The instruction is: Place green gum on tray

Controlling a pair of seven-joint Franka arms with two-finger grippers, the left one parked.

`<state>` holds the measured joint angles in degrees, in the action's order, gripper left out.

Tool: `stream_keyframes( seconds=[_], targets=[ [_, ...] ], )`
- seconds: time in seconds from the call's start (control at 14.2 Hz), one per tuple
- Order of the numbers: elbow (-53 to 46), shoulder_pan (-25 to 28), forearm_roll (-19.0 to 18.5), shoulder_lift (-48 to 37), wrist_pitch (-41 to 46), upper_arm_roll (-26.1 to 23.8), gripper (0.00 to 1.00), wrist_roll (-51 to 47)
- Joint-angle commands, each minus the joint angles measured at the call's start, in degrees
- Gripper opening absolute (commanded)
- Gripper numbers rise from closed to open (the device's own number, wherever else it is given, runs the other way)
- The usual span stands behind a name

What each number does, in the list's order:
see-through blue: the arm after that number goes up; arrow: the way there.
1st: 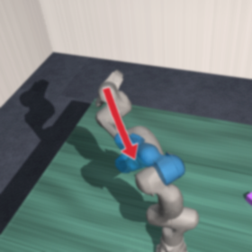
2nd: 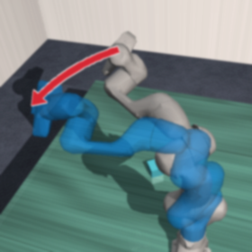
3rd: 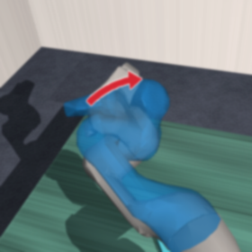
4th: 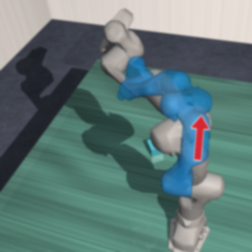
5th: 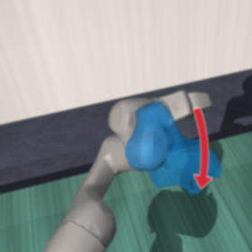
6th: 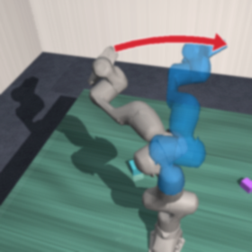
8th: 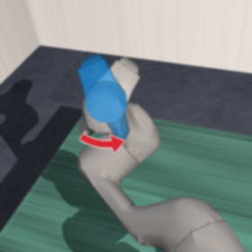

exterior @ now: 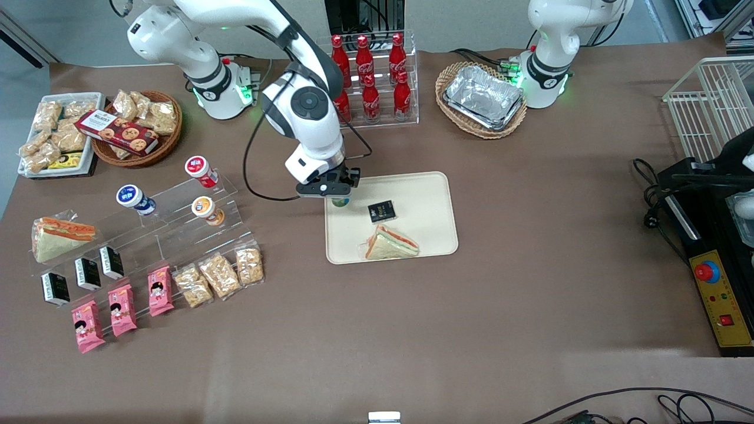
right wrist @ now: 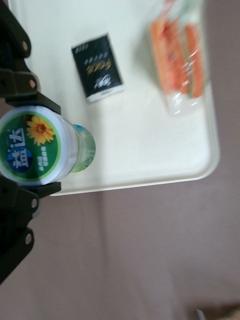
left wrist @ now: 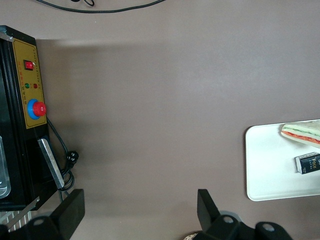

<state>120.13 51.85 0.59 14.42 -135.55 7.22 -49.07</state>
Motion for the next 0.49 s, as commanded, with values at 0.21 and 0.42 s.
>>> stream_keyframes(
  seconds=[0.21, 0.42],
  targets=[
    [1.3, 0.1, -5.9, 6.8, -8.5, -2.5, 0.23, -9.6],
    [1.2, -0.3, -5.9, 8.1, -9.4, -2.5, 0.31, -9.6]
  ],
)
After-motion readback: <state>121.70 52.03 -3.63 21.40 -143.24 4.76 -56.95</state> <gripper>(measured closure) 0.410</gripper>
